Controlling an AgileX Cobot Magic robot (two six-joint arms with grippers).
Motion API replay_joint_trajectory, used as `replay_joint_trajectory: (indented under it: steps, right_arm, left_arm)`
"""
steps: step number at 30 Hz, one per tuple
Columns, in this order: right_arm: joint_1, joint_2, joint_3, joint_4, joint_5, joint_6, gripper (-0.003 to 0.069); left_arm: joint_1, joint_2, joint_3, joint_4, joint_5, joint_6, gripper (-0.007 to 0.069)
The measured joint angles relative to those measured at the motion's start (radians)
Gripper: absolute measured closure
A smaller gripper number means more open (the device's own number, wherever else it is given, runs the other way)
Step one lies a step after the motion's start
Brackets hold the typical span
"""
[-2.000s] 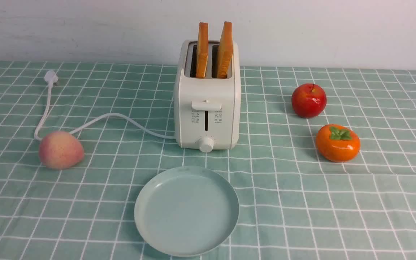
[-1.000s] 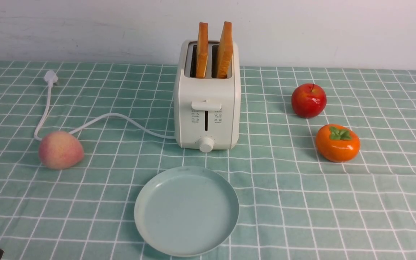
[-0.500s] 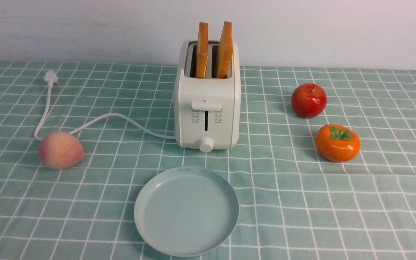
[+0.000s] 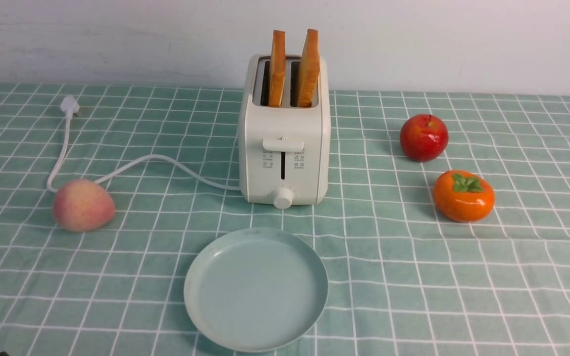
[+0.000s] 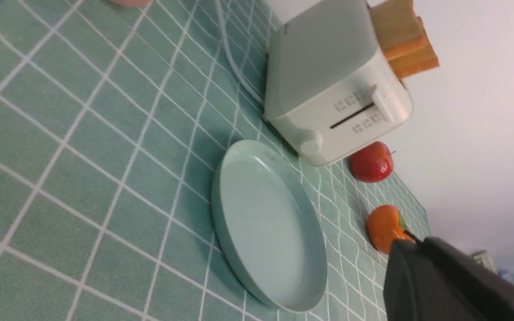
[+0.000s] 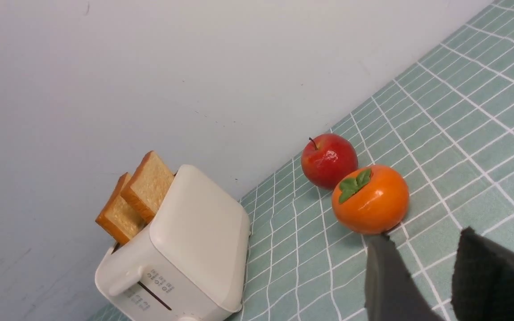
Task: Take toasted bread from bread machine on blue coffee table place on plate.
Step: 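Grasp the toast slice in the toaster and pull it up out of the slot with the right gripper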
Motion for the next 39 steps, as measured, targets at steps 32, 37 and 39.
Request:
replay_joint_trajectory:
  steps: [32, 37, 39]
  right_arm:
    - [0.015, 0.832, -1.027, -0.118, 1.045, -0.245, 0.0657]
    - [0.084, 1.027, -1.181, 0.008, 1.015, -0.365, 0.0656]
    - [0.135, 1.110, -1.254, 0.024, 0.983, -0.375, 0.0655]
  left_arm:
    - [0.000, 0.512, -0.498, 0.216, 0.542, 0.341, 0.0638]
    - [0.000, 0.512, -0.499, 0.216, 0.497, 0.342, 0.0638]
    - [0.000, 0.512, -0.499, 0.215, 0.469, 0.342, 0.0638]
